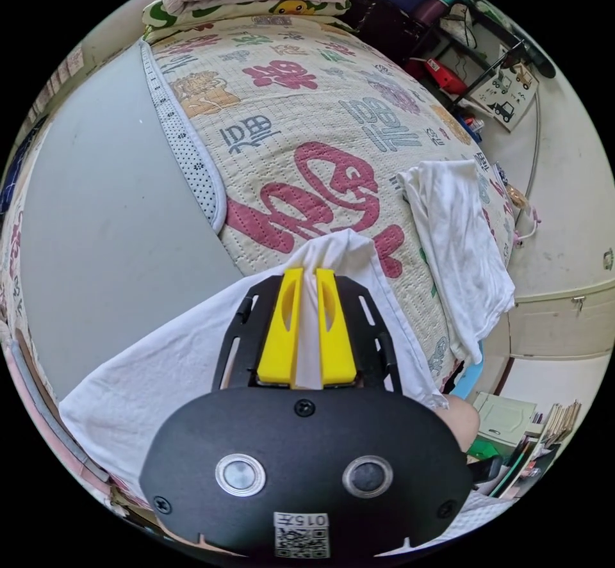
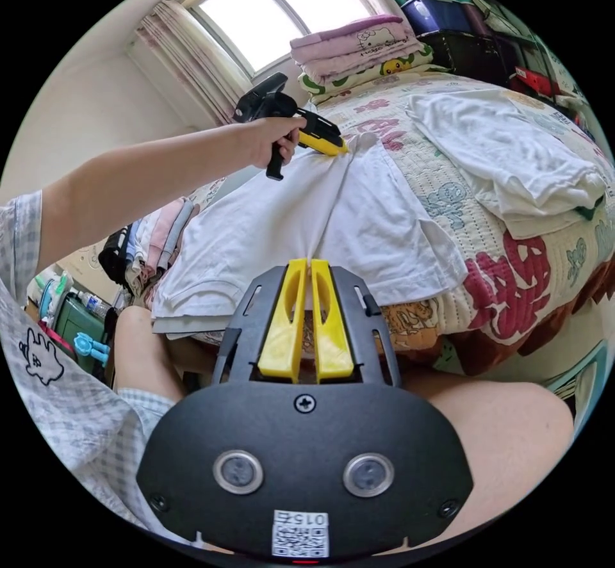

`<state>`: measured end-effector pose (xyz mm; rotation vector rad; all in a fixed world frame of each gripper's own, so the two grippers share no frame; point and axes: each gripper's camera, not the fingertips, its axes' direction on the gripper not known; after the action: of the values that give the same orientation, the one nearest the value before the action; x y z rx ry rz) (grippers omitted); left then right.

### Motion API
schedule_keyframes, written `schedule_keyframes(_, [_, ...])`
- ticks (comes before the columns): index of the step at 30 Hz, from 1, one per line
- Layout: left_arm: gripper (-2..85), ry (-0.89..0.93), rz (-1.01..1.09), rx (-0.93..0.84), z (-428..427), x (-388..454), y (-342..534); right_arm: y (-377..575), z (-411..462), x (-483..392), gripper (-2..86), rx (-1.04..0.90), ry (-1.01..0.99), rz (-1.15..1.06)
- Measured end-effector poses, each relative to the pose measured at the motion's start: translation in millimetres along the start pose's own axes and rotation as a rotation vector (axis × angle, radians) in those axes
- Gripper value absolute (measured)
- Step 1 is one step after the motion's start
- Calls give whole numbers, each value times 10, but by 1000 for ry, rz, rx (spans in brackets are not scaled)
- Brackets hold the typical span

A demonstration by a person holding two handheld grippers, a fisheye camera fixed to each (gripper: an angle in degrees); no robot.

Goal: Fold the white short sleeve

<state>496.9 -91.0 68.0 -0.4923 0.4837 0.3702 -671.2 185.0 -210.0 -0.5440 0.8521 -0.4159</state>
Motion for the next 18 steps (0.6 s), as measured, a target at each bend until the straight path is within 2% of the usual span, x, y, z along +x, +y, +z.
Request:
schedule_keyframes(3, [58,-2,29,-8,-30,84,-25,74,-189,-30,38,97,87,18])
schedule_keyframes(7, [78,-20,105,91,-192,329,-7,144,-450,160,119,199,303,186])
schedule_keyframes(11, [95,-101,184,102,-148,572,-114,53,-419,492,166,148,313,349])
schedule_keyframes(14, [105,-207,204,56,-1,636,-186,25,-361,493,163,121,339,353])
schedule_keyframes(18, [98,-225,214,7,156,590,-180,-3,-338,312,147,83,366,281])
